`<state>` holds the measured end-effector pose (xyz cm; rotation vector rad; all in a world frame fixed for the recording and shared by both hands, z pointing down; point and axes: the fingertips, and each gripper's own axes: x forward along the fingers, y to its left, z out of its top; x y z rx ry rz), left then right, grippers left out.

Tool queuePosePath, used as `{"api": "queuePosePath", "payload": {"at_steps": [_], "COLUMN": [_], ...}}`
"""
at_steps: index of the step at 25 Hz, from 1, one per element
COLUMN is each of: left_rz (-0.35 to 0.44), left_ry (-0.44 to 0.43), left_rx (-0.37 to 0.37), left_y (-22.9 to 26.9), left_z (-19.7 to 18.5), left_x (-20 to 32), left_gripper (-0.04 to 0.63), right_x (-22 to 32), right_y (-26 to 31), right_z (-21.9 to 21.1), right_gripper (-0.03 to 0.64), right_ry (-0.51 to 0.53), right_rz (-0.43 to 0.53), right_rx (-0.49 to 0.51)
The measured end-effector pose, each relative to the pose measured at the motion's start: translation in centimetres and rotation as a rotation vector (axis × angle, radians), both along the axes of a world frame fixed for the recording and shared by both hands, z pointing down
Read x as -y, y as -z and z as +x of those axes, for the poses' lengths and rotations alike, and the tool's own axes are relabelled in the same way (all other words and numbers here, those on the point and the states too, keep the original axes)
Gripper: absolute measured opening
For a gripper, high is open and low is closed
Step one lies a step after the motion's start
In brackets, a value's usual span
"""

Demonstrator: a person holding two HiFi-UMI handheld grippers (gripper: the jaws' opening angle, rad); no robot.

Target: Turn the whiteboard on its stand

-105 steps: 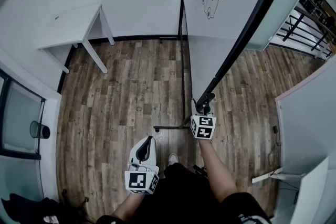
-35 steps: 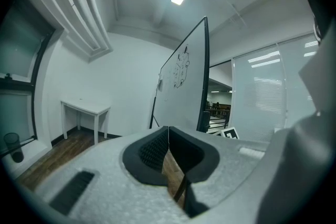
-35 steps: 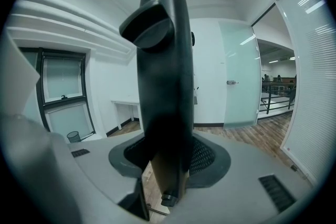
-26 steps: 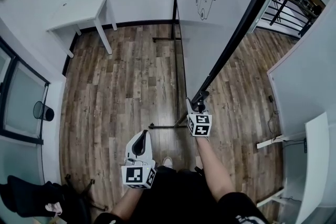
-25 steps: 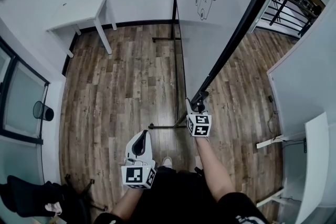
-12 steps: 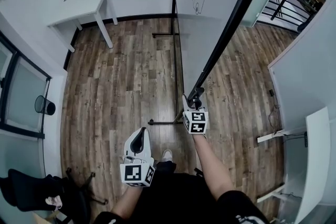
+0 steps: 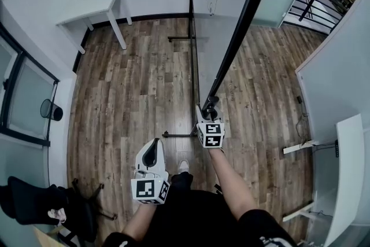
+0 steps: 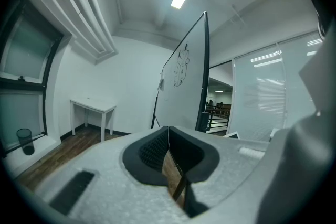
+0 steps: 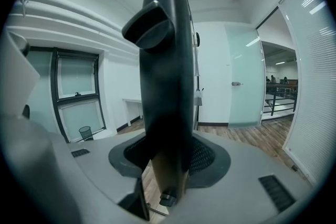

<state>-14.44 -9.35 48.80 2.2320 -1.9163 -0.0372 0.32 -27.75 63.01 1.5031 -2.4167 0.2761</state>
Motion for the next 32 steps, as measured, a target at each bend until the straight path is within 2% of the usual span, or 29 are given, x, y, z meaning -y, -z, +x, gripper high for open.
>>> {"api": "queuePosePath", "payload": {"at_steps": [21, 32], "left_rz": [0.054, 0.037], "left_ry": [0.098, 0.172], "left_rx": [0.015, 0.032], "left_y": [0.7, 0.8], "left_z": [3.7, 4.3], "left_x": [-16.7, -26.3], "left_gripper": [0.018, 0.018], "right_x": [-13.4, -20.4], "right_y": [-0.2, -0.4], "right_z": [1.0, 1.5], "right_gripper": [0.173, 0.173], "right_ry": [0.063, 0.085], "right_rz": [0.008, -0.002], "right_rx": [0.007, 0.008]}}
